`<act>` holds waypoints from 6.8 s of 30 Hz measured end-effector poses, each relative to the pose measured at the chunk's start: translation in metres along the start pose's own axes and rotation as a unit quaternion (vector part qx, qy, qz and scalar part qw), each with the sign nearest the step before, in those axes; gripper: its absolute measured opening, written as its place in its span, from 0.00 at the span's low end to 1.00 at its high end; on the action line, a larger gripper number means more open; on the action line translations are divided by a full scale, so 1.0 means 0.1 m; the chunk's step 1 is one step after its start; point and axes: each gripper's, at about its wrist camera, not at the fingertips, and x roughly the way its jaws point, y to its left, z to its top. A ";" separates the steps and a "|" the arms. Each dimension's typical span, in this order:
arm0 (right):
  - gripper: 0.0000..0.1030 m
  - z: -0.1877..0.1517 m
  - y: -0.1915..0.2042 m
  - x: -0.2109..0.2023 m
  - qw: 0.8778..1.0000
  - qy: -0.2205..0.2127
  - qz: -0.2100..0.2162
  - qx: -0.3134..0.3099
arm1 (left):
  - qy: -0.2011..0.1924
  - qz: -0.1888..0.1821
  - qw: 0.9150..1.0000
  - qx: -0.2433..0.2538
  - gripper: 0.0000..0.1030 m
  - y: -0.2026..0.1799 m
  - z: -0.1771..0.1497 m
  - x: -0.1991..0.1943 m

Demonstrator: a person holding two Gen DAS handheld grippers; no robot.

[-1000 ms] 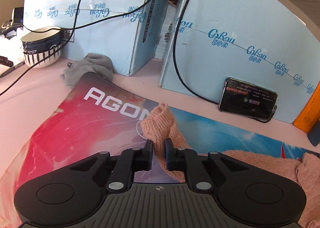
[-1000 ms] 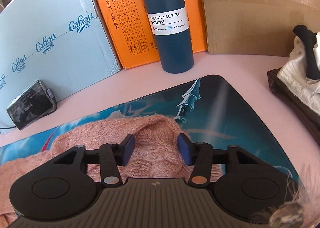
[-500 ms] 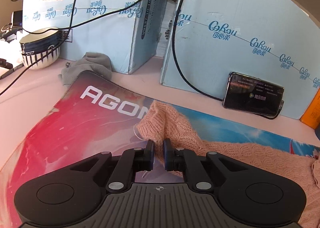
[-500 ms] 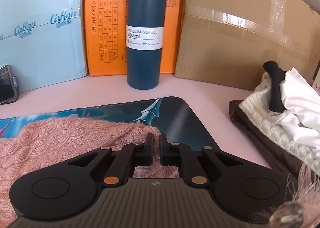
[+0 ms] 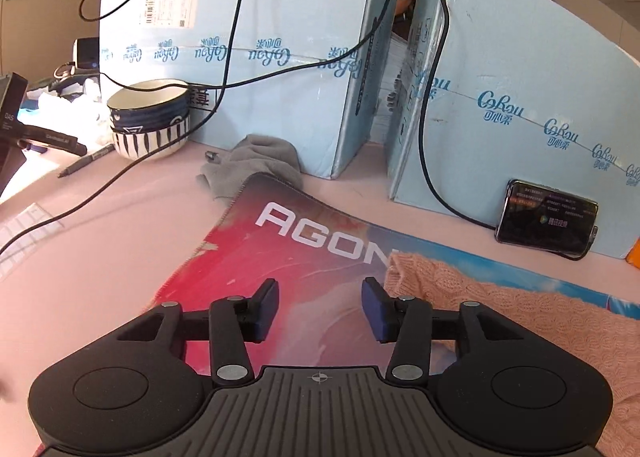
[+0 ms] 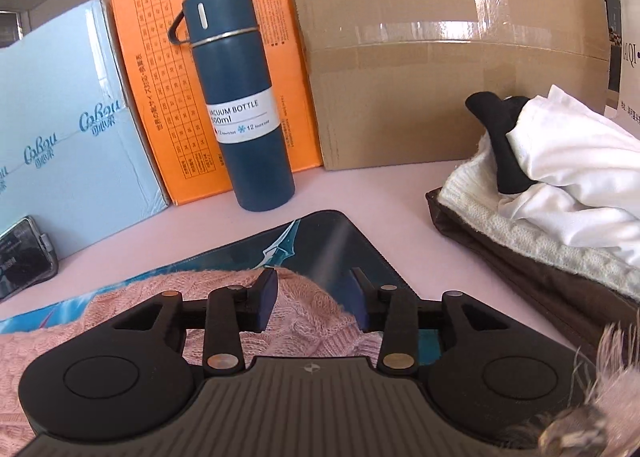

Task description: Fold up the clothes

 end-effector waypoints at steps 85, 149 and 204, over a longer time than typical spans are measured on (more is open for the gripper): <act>1.00 -0.98 0.29 -1.53 0.955 -0.075 0.274 -0.090 | -0.155 -0.211 0.927 0.267 0.97 -1.22 -0.95 -0.95; 0.15 -0.92 0.38 -1.50 0.911 -0.033 0.265 -0.316 | -0.133 -0.091 0.859 0.487 0.12 -0.55 -1.09 -0.88; 0.29 -0.23 -0.18 -0.49 0.982 0.027 0.189 -0.004 | -0.036 -0.210 0.975 -0.061 0.03 0.15 -0.19 0.07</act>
